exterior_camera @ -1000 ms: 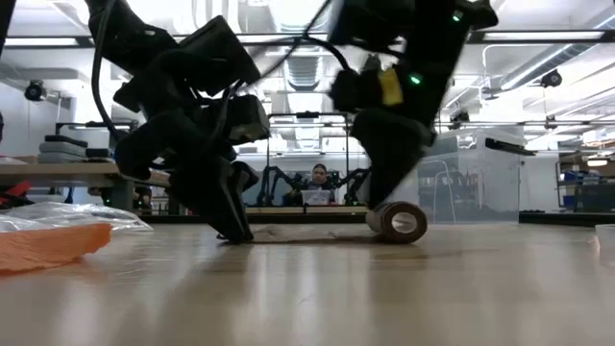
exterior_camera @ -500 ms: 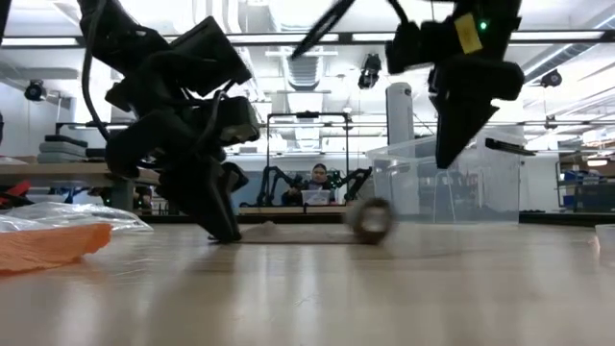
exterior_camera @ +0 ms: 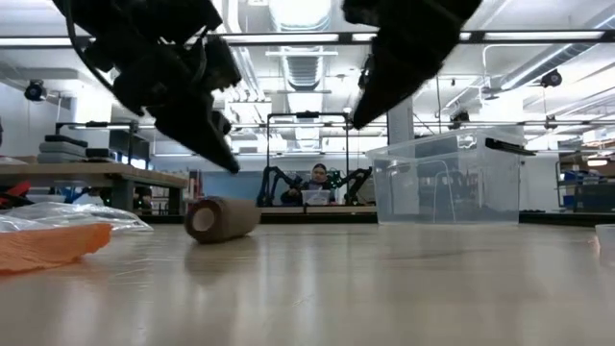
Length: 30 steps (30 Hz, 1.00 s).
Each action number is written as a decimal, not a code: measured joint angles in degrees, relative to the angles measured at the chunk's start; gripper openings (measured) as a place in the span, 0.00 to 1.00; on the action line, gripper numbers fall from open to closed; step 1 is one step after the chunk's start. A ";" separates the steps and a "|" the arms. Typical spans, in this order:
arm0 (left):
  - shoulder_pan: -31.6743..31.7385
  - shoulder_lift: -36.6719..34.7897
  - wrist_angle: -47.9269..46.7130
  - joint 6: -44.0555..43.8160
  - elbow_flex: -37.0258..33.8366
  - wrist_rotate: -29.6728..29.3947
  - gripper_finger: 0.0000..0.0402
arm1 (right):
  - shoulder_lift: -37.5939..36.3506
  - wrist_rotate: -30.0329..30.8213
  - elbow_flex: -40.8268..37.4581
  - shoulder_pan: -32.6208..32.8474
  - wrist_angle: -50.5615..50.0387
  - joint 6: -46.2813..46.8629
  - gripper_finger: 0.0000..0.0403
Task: Roll bandage
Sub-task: Uncoil the brown bandage
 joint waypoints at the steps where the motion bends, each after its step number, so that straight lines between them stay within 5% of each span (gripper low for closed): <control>1: 0.14 0.11 -1.46 0.00 -0.08 0.00 0.17 | 0.63 -0.20 0.00 -0.05 1.70 -1.29 0.45; 18: 0.28 -7.44 -6.07 -3.44 -1.63 -0.39 0.17 | 10.46 -1.87 0.02 -2.36 15.42 -5.80 0.45; 30: -0.05 -7.42 11.30 -7.51 -8.51 -0.39 0.17 | 10.82 -1.71 0.04 -3.05 18.35 -6.44 0.45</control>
